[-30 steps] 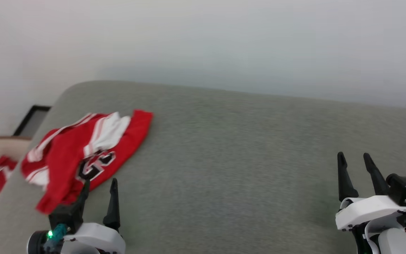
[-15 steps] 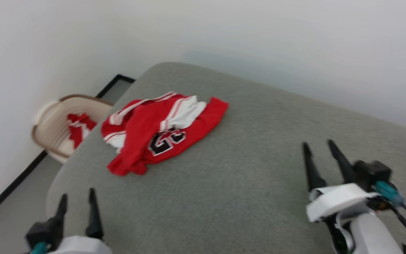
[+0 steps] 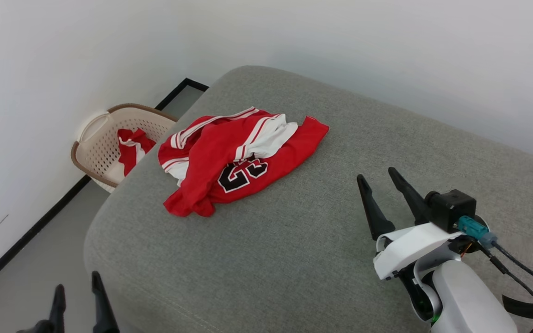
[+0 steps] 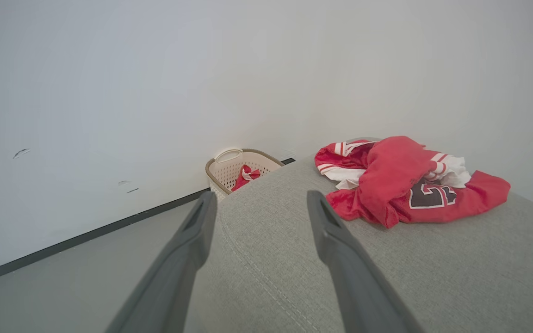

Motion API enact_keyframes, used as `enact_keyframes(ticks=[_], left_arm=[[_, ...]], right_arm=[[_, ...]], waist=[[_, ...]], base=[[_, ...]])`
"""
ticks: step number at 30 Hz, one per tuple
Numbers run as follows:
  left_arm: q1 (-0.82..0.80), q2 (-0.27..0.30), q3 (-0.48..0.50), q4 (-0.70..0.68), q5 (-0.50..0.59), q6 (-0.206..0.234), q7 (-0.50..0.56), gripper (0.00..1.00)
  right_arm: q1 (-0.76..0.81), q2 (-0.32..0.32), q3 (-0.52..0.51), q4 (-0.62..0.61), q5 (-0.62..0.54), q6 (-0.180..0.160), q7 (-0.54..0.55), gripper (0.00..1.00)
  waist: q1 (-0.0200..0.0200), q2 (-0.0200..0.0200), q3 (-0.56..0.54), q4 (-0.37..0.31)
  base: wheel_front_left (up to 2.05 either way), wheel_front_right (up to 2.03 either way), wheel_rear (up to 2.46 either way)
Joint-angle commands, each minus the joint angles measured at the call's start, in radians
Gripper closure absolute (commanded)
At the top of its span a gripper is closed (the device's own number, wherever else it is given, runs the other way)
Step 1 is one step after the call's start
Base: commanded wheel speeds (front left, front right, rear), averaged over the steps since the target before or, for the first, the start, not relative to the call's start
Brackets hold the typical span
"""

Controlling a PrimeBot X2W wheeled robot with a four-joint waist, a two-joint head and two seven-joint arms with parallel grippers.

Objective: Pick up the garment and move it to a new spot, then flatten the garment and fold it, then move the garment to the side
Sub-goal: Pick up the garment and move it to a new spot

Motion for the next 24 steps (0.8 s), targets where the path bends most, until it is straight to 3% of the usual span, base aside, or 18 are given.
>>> enact_keyframes(ticks=[1, 5, 11, 17, 24], left_arm=[[0.005, -0.001, -0.013, -0.005, 0.003, 0.005, 0.0, 0.0], [-0.028, -0.001, -0.047, 0.014, 0.026, -0.019, 0.0, 0.0], [-0.195, 0.042, -0.129, 0.141, 0.094, -0.114, 0.0, 0.0], [-0.477, 0.144, -0.184, 0.31, 0.072, -0.16, 0.006, 0.0], [-0.717, 0.27, -0.224, 0.514, -0.015, -0.166, 0.06, 0.0]], right_arm=[[-0.003, -0.008, 0.001, -0.007, 0.013, -0.001, -0.001, 0.0], [0.03, -0.017, -0.028, -0.022, 0.013, -0.001, -0.001, 0.0], [0.098, -0.027, -0.085, -0.068, -0.015, -0.001, -0.001, 0.0], [0.052, -0.027, -0.055, -0.104, -0.046, -0.001, -0.001, 0.0], [0.002, -0.014, -0.034, -0.128, -0.042, -0.001, -0.001, 0.0]], waist=[[0.0, 0.0, 0.001, -0.002], [0.0, 0.0, 0.004, -0.011], [0.0, 0.0, 0.034, -0.041], [0.0, 0.0, 0.167, -0.197], [0.0, 0.0, 0.26, -0.339]], base=[[0.0, 0.0, 0.0], [0.0, 0.0, 0.0], [0.0, 0.0, 0.0], [0.0, 0.0, 0.0], [0.0, 0.0, 0.0]])
